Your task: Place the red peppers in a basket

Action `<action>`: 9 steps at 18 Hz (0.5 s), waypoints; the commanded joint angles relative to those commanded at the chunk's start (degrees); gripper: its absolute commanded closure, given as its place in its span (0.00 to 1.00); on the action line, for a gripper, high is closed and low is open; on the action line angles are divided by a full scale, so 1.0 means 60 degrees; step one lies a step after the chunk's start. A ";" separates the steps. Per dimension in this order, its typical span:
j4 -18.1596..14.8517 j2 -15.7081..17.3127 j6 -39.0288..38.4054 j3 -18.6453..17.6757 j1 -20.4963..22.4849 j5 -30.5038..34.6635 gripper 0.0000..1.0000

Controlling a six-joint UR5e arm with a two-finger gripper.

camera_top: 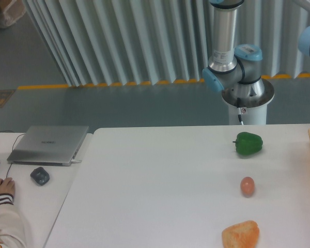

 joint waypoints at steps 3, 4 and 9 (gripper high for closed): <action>0.0015 0.0000 0.0909 -0.0131 0.0278 0.0029 0.51; 0.0015 -0.0015 0.1042 -0.0132 0.0337 0.0029 0.52; -0.0029 -0.0015 0.1058 -0.0132 0.0660 0.0015 0.24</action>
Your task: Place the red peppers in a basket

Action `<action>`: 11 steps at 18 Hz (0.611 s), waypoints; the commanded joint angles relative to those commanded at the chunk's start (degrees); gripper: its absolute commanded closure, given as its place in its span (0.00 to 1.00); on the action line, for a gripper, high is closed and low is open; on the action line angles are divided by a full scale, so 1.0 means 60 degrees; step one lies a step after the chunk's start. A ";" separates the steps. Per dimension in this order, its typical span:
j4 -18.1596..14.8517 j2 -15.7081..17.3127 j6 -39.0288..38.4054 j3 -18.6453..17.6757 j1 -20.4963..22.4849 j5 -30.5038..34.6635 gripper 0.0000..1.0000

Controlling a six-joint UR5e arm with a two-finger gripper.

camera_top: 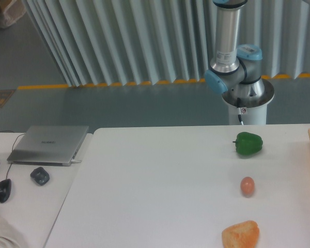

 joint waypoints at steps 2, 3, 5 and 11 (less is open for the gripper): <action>0.0059 0.0014 -0.0145 0.0000 -0.0029 0.0000 0.00; 0.0059 0.0015 -0.0161 0.0000 -0.0029 0.0000 0.00; 0.0059 0.0000 -0.0161 0.0015 0.0015 -0.0029 0.00; 0.0015 0.0015 -0.0906 0.0249 -0.0131 -0.0117 0.00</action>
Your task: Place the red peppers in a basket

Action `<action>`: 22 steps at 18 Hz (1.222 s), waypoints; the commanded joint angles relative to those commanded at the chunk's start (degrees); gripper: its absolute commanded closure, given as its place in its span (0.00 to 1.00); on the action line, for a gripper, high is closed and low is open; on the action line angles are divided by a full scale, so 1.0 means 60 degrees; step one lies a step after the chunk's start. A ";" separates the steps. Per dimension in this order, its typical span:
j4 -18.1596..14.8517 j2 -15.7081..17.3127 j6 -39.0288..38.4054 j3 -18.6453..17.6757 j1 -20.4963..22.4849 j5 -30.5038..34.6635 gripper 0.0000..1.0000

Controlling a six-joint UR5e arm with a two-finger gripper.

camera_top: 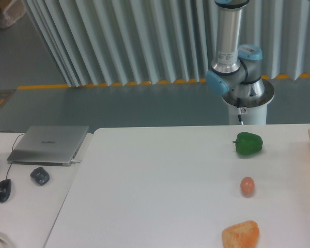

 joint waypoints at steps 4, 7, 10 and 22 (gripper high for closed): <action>-0.0029 0.0000 -0.0573 0.0015 -0.0264 -0.0482 0.00; -0.0029 0.0000 -0.1610 0.0015 -0.0527 -0.1009 0.00; -0.0044 0.0015 -0.2227 0.0044 -0.1083 -0.1011 0.00; -0.0688 0.0073 -0.4163 0.0557 -0.2856 -0.0908 0.00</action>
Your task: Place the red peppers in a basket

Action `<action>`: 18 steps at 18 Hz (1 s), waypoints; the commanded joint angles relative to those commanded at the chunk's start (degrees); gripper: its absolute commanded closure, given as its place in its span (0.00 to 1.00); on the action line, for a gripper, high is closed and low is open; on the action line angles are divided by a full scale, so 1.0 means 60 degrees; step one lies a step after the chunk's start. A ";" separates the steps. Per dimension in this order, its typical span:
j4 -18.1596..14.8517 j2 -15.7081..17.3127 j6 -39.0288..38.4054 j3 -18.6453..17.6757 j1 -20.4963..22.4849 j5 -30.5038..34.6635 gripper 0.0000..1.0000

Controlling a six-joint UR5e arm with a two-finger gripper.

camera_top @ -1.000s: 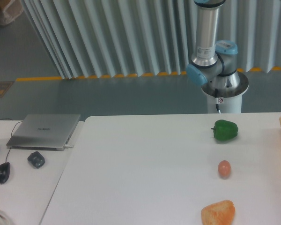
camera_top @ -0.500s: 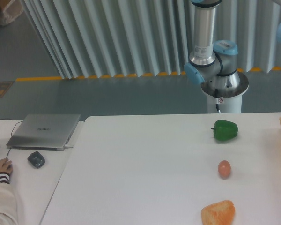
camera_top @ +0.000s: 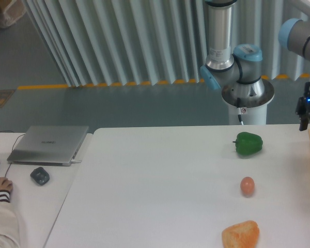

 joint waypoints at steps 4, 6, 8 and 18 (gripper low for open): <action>-0.0015 0.0058 -0.0468 -0.0176 -0.0644 0.0102 0.00; -0.0073 0.0103 -0.0615 -0.0176 -0.0806 0.0132 0.00; -0.0160 0.0132 -0.0644 -0.0205 -0.0865 0.0132 0.00; -0.0323 0.0381 -0.0747 -0.0468 -0.1349 0.0820 0.00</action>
